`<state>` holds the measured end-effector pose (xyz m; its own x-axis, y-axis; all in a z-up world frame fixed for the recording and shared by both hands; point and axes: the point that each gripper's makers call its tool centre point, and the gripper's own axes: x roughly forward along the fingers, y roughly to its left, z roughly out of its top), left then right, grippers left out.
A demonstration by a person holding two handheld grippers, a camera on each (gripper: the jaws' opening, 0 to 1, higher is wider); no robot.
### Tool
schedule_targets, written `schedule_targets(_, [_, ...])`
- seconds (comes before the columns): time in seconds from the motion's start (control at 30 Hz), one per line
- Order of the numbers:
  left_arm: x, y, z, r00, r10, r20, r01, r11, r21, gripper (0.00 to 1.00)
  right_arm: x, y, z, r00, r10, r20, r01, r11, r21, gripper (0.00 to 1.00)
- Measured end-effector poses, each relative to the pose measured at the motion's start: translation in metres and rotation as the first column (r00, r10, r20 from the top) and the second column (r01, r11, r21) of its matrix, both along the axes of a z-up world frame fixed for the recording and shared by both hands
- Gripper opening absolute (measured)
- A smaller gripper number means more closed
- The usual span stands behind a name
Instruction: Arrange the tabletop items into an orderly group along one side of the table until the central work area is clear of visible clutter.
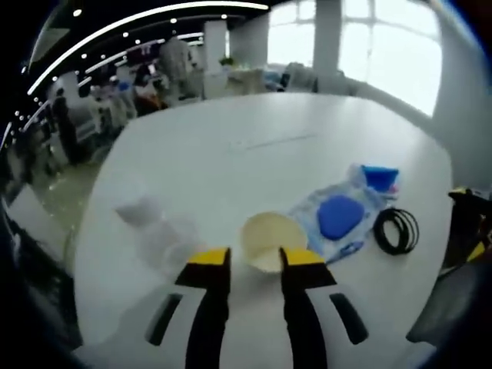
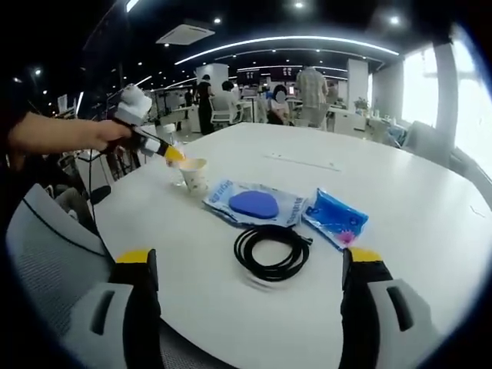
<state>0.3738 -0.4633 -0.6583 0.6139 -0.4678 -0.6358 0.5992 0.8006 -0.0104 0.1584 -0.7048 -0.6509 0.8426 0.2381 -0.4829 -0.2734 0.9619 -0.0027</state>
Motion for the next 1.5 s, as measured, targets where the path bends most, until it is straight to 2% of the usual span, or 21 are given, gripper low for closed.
schedule_targets(0.3, [-0.003, 0.016, 0.023, 0.998, 0.018, 0.054, -0.017, 0.999, -0.028, 0.27, 0.0, 0.001, -0.001, 1.0, 0.003, -0.002, -0.003, 1.0, -0.002, 0.99])
schedule_targets(0.4, [-0.001, 0.025, 0.024, 0.997, 0.04, 0.072, -0.038, 0.999, -0.021, 0.29, 0.0, 0.001, 0.0, 1.0, 0.004, -0.001, -0.004, 1.0, -0.003, 0.99])
schedule_targets(0.57, [0.009, 0.043, 0.027, 0.985, 0.092, 0.144, -0.094, 0.996, 0.005, 0.41, -0.001, 0.002, 0.0, 1.0, 0.011, -0.003, -0.011, 1.0, -0.009, 0.99])
schedule_targets(0.7, [0.019, 0.049, 0.023, 0.981, 0.119, 0.153, -0.12, 0.993, -0.004, 0.51, -0.001, 0.003, -0.001, 1.0, 0.012, -0.004, -0.012, 1.0, -0.008, 0.99])
schedule_targets(0.8, [0.027, 0.05, 0.017, 0.979, 0.133, 0.155, -0.134, 0.991, -0.002, 0.51, -0.001, 0.002, 0.0, 1.0, 0.01, -0.001, -0.01, 1.0, -0.008, 0.99])
schedule_targets(0.97, [0.036, 0.048, 0.008, 0.98, 0.147, 0.132, -0.148, 0.989, -0.005, 0.5, -0.001, 0.001, 0.0, 1.0, 0.006, 0.0, -0.006, 1.0, -0.007, 0.99])
schedule_targets(1.1, [0.045, 0.047, -0.004, 0.98, 0.177, 0.086, -0.176, 0.984, -0.011, 0.49, -0.001, 0.001, 0.0, 1.0, 0.004, -0.001, -0.004, 1.0, -0.009, 0.99])
schedule_targets(1.23, [0.051, 0.046, -0.009, 0.978, 0.193, 0.076, -0.193, 0.981, -0.012, 0.46, -0.001, 0.0, 0.0, 1.0, 0.0, -0.003, 0.0, 1.0, -0.01, 0.99])
schedule_targets(1.3, [0.054, 0.046, -0.017, 0.978, 0.205, 0.04, -0.204, 0.979, -0.015, 0.46, -0.001, -0.001, -0.001, 1.0, -0.003, -0.005, 0.002, 1.0, -0.009, 0.99])
schedule_targets(1.5, [0.058, 0.047, -0.022, 0.972, 0.234, 0.031, -0.233, 0.972, -0.029, 0.44, -0.001, -0.001, -0.002, 1.0, -0.003, -0.01, 0.003, 1.0, -0.014, 0.99])
